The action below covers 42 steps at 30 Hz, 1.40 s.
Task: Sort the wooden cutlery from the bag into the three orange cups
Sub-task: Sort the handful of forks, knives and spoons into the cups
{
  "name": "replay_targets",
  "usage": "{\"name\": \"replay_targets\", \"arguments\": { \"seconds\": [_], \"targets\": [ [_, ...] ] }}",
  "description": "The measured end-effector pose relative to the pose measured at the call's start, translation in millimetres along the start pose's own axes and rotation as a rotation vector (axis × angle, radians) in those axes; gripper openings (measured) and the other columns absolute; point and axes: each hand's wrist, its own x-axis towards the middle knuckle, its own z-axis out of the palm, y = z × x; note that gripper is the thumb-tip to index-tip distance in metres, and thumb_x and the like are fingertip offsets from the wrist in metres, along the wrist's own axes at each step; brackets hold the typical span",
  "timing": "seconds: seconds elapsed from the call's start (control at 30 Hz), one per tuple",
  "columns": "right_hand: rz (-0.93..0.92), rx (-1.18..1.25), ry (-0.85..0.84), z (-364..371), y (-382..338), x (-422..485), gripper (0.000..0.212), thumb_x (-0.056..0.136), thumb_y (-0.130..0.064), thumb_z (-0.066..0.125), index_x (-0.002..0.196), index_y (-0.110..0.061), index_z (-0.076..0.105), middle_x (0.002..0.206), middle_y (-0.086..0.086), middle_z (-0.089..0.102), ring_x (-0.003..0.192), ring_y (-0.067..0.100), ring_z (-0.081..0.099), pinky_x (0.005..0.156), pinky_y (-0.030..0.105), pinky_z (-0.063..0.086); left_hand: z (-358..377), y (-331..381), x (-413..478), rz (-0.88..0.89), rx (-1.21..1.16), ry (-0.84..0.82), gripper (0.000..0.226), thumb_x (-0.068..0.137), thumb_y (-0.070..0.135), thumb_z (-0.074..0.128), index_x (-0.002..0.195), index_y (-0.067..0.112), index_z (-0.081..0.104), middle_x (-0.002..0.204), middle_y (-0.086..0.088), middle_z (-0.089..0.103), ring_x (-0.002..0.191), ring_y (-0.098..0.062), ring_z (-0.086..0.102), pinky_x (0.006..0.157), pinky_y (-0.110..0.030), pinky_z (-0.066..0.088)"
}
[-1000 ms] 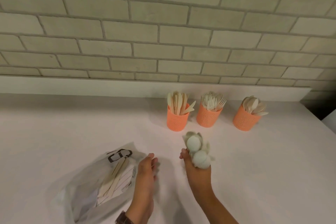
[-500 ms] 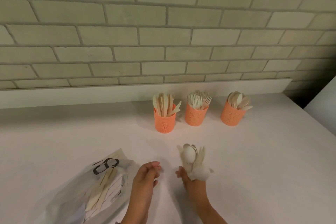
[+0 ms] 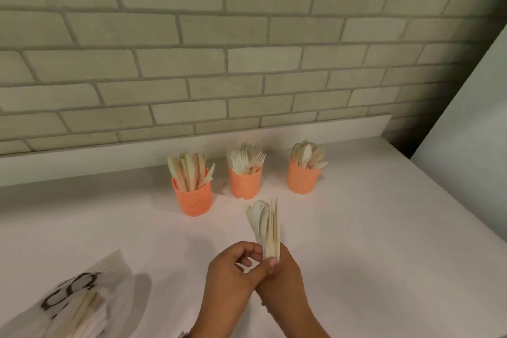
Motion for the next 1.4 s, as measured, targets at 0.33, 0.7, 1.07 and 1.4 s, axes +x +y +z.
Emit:
{"name": "replay_targets", "arguments": {
  "seconds": [0.33,0.7,1.07,1.4],
  "targets": [
    [-0.124,0.237,-0.382,-139,15,33,0.034,0.060,-0.014,0.079,0.090,-0.023,0.066,0.068,-0.004,0.067,0.061,0.006,0.063,0.058,0.018,0.052,96,44,14,-0.186,-0.355,-0.200,0.014,0.066,0.013,0.077,0.077,0.004,0.076,0.065,-0.014,0.067,0.055,-0.016,0.057,0.056,-0.022,0.050],
    [-0.051,0.481,-0.266,-222,45,71,0.043,0.069,-0.041,0.074,0.096,-0.010,0.062,0.052,0.007,0.053,0.040,0.022,0.049,0.039,0.028,0.042,178,63,28,-0.250,-0.594,-0.124,0.015,0.061,0.017,0.072,0.071,0.006,0.075,0.068,-0.007,0.067,0.062,-0.014,0.061,0.065,-0.021,0.056],
    [0.036,0.470,0.018,-264,67,109,0.022,0.082,-0.015,0.070,0.093,-0.004,0.055,0.046,0.005,0.045,0.039,0.017,0.039,0.039,0.026,0.035,180,105,149,0.207,-0.112,0.432,0.004,0.075,0.010,0.075,0.078,0.008,0.072,0.064,0.012,0.067,0.056,0.010,0.060,0.060,-0.003,0.043],
    [0.051,0.496,-0.065,-261,54,118,0.030,0.073,-0.008,0.078,0.086,-0.006,0.050,0.052,0.007,0.044,0.037,0.017,0.035,0.039,0.023,0.032,203,53,196,0.024,0.365,0.352,0.023,0.075,0.025,0.075,0.093,0.011,0.074,0.093,-0.001,0.071,0.086,-0.018,0.064,0.069,-0.022,0.040]
  ]
}}
